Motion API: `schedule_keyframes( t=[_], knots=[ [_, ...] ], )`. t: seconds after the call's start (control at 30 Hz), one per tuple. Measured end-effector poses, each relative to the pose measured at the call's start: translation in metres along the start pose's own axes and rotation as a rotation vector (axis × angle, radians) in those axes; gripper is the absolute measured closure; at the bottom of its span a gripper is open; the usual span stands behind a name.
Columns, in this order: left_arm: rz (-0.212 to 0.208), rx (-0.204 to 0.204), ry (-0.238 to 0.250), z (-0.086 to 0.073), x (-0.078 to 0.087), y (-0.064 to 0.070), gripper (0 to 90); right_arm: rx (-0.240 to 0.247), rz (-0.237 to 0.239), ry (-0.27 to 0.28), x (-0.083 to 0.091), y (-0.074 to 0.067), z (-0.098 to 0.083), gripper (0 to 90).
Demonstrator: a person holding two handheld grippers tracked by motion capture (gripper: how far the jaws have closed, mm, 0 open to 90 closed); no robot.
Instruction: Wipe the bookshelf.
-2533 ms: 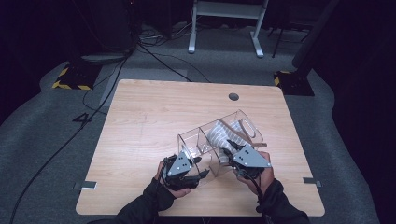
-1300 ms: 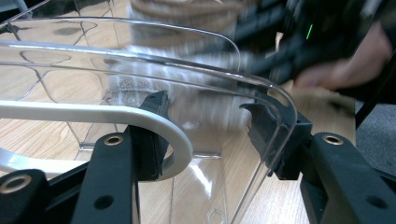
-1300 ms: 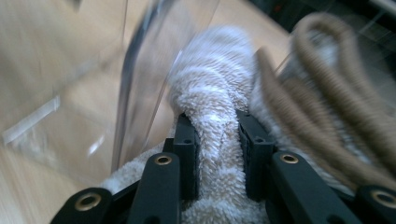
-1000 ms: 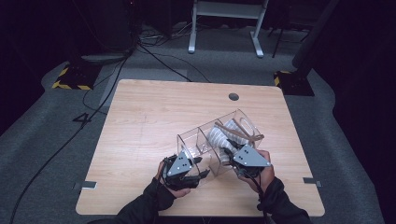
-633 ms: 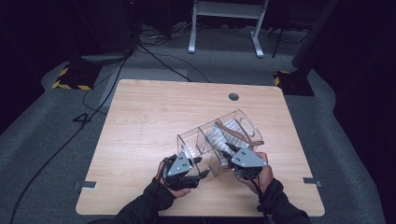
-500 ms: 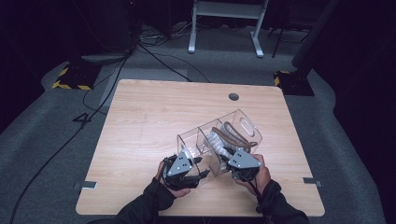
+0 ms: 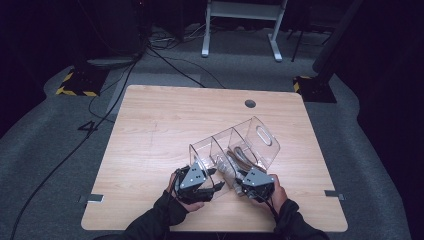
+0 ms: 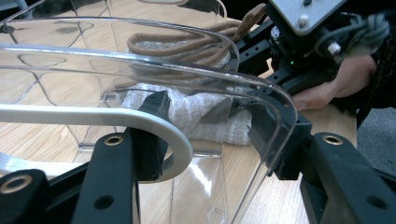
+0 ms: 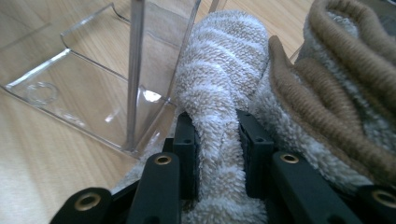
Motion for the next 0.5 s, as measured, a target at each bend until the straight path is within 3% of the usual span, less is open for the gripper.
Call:
schedule_keyframes(
  t=[0.1, 0.17, 0.4, 0.5],
  knots=[
    [0.0, 0.0, 0.001, 0.0, 0.0, 0.0, 48.4, -0.064, 0.071, 0.042, 0.002, 0.002, 0.001, 72.8],
    [0.0, -0.001, 0.001, 0.0, 0.0, 0.0, 48.4, -0.076, 0.095, 0.063, 0.005, 0.002, 0.003, 72.9],
    [-0.004, -0.003, -0.001, 0.0, -0.001, 0.0, 48.5, -0.116, 0.11, 0.153, 0.023, 0.011, 0.015, 73.4],
    [-0.003, -0.002, -0.001, 0.0, -0.001, 0.0, 48.5, -0.116, 0.093, 0.196, 0.033, 0.016, 0.023, 73.6]
  ],
)
Point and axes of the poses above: each handheld gripper's, and its own axes: x roughly backward along the jaws, z roughly out of its top, y roughly to its right, the point moved 3 cm from there along -x, roughly forward along the jaws, and after that the axes turned 10 degrees about x, right-handed, at the moved point
